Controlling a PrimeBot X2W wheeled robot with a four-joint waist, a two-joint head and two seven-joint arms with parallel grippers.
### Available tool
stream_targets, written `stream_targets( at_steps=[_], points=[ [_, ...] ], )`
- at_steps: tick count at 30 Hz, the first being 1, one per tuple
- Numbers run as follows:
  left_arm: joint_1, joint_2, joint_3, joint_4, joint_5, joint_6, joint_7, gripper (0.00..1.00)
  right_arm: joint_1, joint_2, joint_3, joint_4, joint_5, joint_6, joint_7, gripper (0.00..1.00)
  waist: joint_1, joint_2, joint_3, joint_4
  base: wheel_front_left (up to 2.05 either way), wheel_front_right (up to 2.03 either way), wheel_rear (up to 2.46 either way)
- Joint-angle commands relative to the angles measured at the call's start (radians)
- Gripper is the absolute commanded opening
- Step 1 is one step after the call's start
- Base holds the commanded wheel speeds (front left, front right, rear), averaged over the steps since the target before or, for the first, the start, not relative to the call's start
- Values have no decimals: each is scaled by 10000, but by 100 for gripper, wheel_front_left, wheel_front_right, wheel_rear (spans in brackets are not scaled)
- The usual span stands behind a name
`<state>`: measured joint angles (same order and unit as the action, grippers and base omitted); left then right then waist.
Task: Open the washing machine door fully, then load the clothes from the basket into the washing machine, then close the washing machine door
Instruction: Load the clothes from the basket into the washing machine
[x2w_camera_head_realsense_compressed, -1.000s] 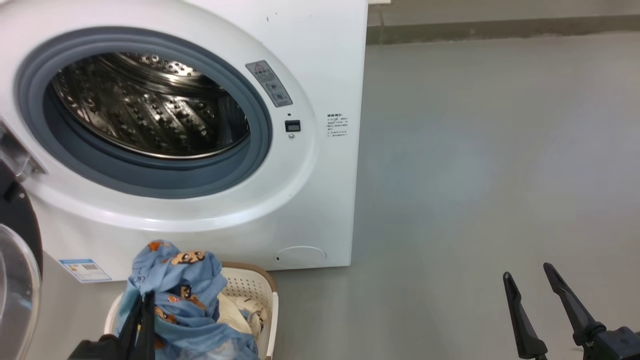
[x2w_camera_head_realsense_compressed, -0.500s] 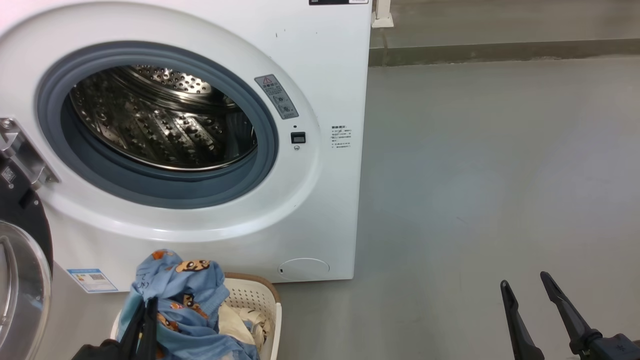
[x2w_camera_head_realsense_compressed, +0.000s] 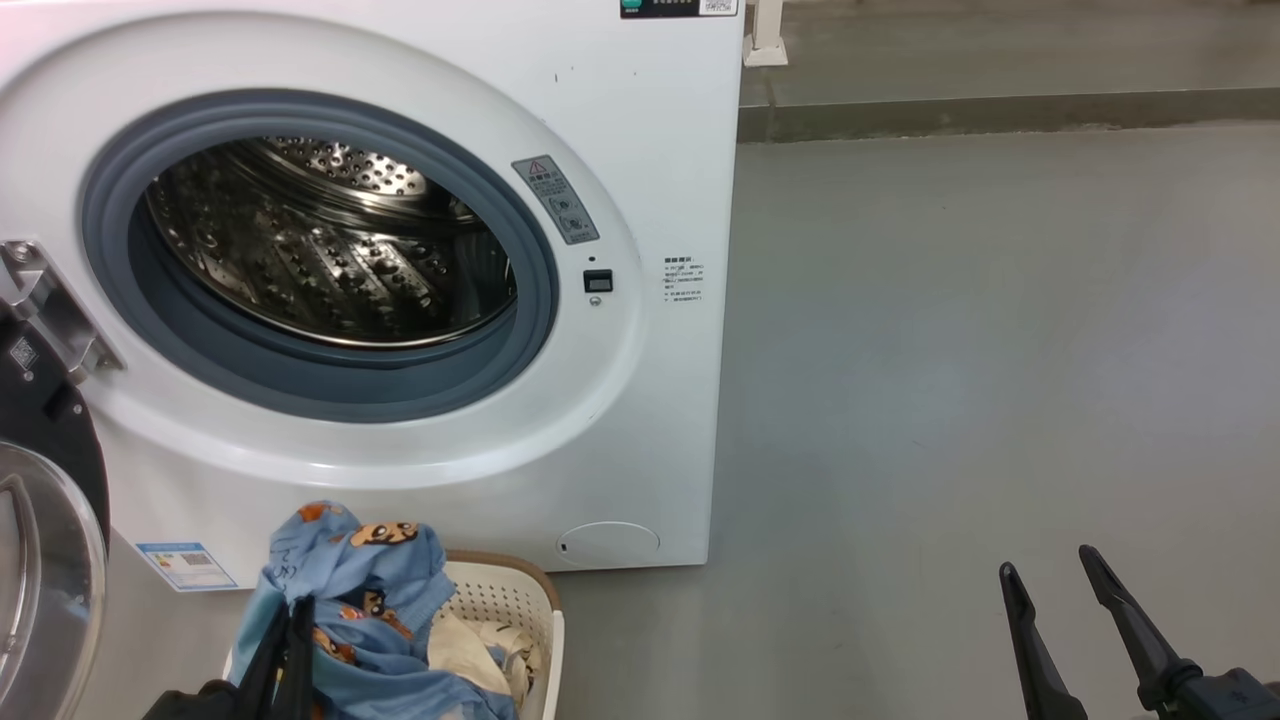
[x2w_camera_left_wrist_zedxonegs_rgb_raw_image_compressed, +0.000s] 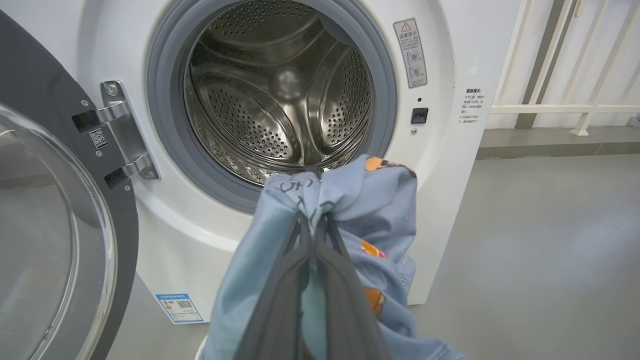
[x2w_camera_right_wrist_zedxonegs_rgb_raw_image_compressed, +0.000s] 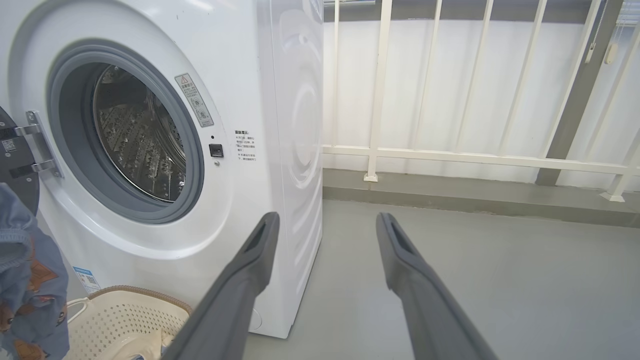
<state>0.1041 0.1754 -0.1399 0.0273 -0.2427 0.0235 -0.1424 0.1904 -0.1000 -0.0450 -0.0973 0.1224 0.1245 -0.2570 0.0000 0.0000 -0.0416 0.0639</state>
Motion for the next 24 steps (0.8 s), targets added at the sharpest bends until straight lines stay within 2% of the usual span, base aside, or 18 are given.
stream_targets(
  at_steps=[1, 15, 24],
  points=[
    [-188, 195, 319, -344, -83, 79, -86, 0, -89, -149, 253, -202, -72, 62, -48, 100, 0, 0, -3, -5, 0, 0, 0],
    [-344, 191, 287, -165, -216, 185, -148, 0, -114, -190, 281, -214, -48, 62, -48, 100, 0, 0, 18, -34, 0, 0, 0],
    [-988, 154, 262, 541, -398, 133, -144, 0, -174, -208, 314, -249, -34, 62, -48, 100, 0, 0, 197, -127, 0, 0, 0]
  ],
)
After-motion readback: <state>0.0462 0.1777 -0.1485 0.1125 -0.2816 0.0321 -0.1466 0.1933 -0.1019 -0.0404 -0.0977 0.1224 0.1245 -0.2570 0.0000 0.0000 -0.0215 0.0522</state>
